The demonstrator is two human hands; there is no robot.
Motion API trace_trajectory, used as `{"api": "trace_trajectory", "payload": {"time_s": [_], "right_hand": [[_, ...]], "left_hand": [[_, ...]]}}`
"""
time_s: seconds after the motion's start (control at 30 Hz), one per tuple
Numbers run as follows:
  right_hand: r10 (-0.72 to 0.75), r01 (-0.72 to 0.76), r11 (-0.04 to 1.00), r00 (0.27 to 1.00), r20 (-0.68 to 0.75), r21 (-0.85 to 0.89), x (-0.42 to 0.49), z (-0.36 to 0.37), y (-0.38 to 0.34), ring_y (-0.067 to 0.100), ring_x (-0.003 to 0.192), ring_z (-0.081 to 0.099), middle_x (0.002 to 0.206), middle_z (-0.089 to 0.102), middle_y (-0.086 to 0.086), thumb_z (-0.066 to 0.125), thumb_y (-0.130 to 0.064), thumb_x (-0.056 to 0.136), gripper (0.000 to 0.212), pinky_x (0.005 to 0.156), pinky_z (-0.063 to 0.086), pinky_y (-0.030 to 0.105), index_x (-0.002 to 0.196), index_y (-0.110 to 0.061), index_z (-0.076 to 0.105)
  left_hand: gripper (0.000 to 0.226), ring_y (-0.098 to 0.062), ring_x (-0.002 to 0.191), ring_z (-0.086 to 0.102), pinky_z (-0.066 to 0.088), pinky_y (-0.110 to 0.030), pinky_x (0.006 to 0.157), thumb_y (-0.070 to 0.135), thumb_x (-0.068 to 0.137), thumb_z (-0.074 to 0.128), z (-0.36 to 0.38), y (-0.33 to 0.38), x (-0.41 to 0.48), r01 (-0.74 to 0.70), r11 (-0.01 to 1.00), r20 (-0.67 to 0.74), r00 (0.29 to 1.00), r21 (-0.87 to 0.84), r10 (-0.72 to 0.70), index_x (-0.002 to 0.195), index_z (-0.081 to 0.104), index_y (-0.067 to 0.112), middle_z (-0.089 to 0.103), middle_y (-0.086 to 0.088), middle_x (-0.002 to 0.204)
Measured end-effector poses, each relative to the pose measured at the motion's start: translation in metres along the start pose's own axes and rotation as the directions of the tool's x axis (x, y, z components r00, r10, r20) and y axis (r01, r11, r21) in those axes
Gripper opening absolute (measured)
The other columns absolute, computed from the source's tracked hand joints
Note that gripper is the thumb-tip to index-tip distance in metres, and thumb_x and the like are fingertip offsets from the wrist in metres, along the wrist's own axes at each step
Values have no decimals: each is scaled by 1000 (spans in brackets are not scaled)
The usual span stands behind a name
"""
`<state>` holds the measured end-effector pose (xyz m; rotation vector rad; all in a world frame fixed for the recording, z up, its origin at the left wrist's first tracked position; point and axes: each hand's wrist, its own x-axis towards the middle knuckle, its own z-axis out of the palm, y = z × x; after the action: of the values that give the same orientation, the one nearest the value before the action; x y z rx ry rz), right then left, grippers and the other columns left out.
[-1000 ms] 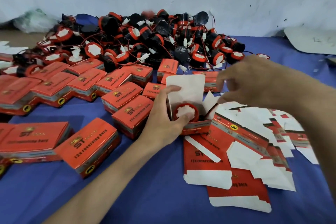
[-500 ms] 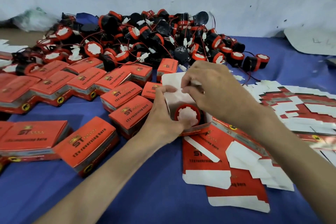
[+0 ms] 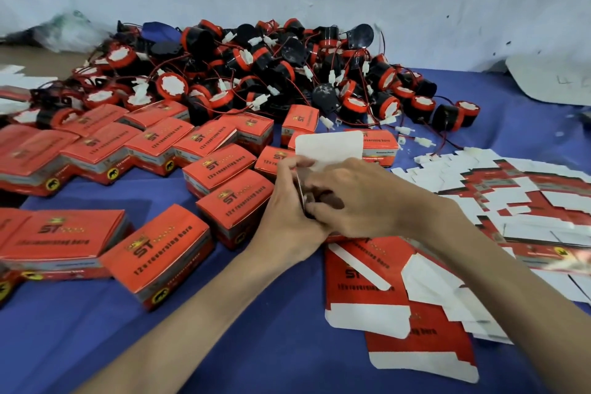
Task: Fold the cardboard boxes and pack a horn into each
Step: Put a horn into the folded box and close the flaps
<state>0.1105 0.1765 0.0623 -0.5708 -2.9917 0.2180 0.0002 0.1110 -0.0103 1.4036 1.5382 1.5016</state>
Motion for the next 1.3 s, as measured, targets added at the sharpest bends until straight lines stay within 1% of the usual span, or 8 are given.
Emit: {"api": "trace_trajectory", "payload": {"time_s": [0.2, 0.33, 0.43, 0.6, 0.87, 1.0, 1.17, 1.3], "right_hand": [[-42, 41, 998, 999, 25, 54, 2, 2, 6, 16, 91, 56, 93, 64, -4, 49, -24, 96, 22, 79, 46, 43, 88, -17, 68], [-109, 103, 983, 994, 32, 155, -3, -3, 14, 12, 83, 53, 82, 55, -18, 55, -25, 93, 21, 75, 45, 42, 82, -17, 70], [-82, 73, 994, 990, 118, 76, -2, 0, 12, 12, 108, 52, 110, 61, -13, 48, -34, 96, 27, 86, 45, 43, 93, -24, 73], [-116, 108, 984, 992, 48, 145, -1, -1, 15, 11, 104, 55, 110, 65, -6, 58, -8, 85, 23, 87, 45, 39, 95, -20, 74], [120, -117, 991, 992, -47, 69, 1, 3, 2, 17, 81, 58, 81, 65, -7, 60, -23, 80, 16, 62, 45, 30, 66, -28, 65], [259, -265, 964, 950, -175, -9, 5, 10, -4, 24, 81, 57, 78, 56, 0, 59, -30, 81, 13, 60, 36, 28, 82, -20, 67], [67, -71, 997, 990, 123, 25, -1, -2, 1, 15, 94, 57, 100, 66, -7, 56, -23, 88, 18, 79, 49, 37, 89, -30, 73], [-53, 12, 990, 957, 286, 143, -2, -15, 4, 12, 83, 52, 84, 60, -4, 49, -28, 96, 37, 83, 45, 38, 60, -34, 53]], "left_hand": [[61, 3, 104, 56, 49, -17, 84, 10, 75, 71, 2, -2, -8, -32, 991, 10, 999, -128, 33, 117, 35, 36, 54, 15, 110], [54, -5, 105, 60, 50, -20, 81, 18, 66, 56, -4, -7, -9, -38, 946, 18, 999, -322, 46, 119, 48, 26, 63, 13, 108], [39, -12, 114, 57, 46, -24, 89, 29, 79, 48, -4, -7, -8, -58, 931, -59, 997, -360, 40, 116, 54, 21, 63, 5, 116], [26, 5, 100, 60, 46, -10, 78, 28, 88, 44, 1, -4, -7, -61, 945, -95, 995, -320, 32, 111, 54, 23, 65, 21, 101], [36, -2, 111, 57, 47, -18, 88, 30, 87, 52, 0, -3, -7, -109, 937, -119, 990, -331, 73, 117, 53, 49, 61, 14, 115], [53, -9, 118, 57, 47, -24, 96, 32, 90, 52, 1, -3, -4, -103, 906, -107, 992, -411, 64, 134, 34, 57, 62, 10, 121], [48, -11, 118, 58, 47, -26, 97, 28, 93, 52, 1, -4, 0, -27, 890, -31, 999, -454, 14, 140, 42, 26, 64, 4, 123], [29, -10, 108, 63, 50, -16, 80, 30, 90, 53, 1, -4, 1, 28, 890, 46, 999, -455, -8, 117, 57, 24, 68, 4, 112]]}}
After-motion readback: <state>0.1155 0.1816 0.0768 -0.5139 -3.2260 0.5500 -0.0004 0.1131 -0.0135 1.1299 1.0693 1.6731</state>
